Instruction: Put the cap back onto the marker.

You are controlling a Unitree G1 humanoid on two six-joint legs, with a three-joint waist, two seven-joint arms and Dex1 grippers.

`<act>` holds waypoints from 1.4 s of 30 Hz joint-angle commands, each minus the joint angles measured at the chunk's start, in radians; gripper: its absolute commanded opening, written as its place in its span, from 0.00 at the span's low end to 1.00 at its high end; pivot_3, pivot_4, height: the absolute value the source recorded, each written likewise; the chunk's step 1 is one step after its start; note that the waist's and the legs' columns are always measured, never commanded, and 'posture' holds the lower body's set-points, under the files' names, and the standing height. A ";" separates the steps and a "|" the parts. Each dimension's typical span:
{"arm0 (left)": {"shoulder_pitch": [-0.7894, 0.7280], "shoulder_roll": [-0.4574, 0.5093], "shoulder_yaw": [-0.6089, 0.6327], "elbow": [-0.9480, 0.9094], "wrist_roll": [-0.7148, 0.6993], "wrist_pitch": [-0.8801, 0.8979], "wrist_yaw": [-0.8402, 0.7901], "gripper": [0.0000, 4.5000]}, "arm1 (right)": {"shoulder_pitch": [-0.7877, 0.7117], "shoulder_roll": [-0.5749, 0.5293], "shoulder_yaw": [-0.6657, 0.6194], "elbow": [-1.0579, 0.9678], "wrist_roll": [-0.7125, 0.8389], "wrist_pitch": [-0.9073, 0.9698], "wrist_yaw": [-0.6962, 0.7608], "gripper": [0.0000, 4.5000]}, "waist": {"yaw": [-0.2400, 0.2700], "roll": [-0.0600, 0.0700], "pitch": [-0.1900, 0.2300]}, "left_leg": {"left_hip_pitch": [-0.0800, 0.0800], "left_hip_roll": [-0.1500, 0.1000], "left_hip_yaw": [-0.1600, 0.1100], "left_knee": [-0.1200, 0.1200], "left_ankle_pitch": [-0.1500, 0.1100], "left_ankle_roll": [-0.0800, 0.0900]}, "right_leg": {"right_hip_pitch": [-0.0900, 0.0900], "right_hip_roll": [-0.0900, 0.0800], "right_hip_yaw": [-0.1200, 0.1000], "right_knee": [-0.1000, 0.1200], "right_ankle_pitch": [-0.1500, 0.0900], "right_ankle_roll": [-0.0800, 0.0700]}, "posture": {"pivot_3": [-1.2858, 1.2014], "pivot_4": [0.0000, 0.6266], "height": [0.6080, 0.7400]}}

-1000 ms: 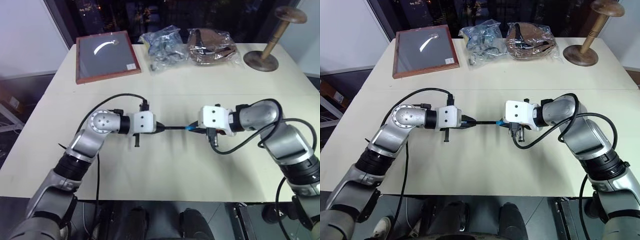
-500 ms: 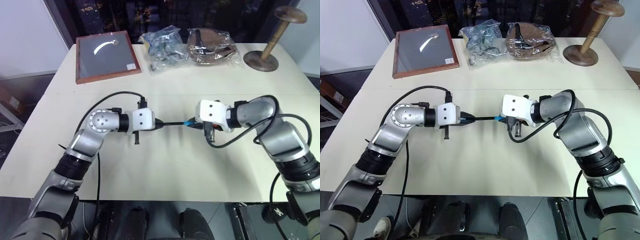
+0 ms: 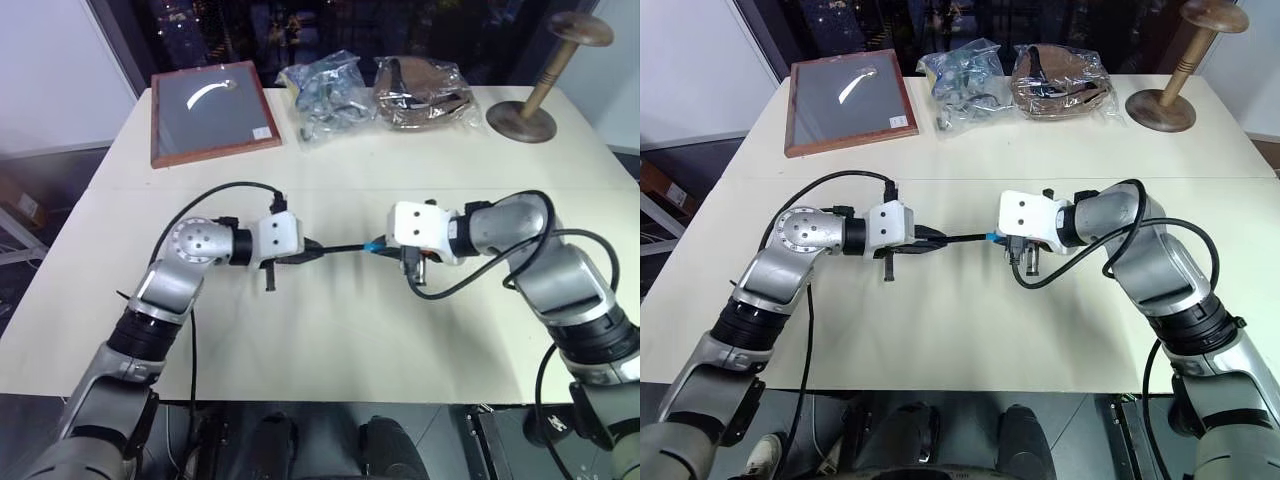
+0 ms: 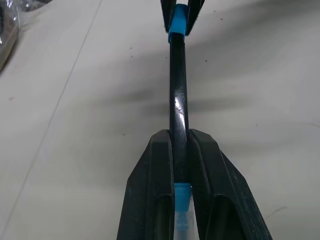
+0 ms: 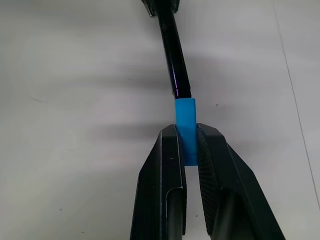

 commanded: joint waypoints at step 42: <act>-0.044 -0.133 0.010 -0.030 0.003 -0.088 -0.006 0.00 | -0.064 0.154 0.086 -0.122 0.026 -0.033 0.047 0.01 | 0.000 0.000 0.000 | 0.000 0.000 0.000 0.000 0.000 0.000 | -0.001 0.000 0.000 0.001 0.000 0.000 | 0.52 0.24 1.00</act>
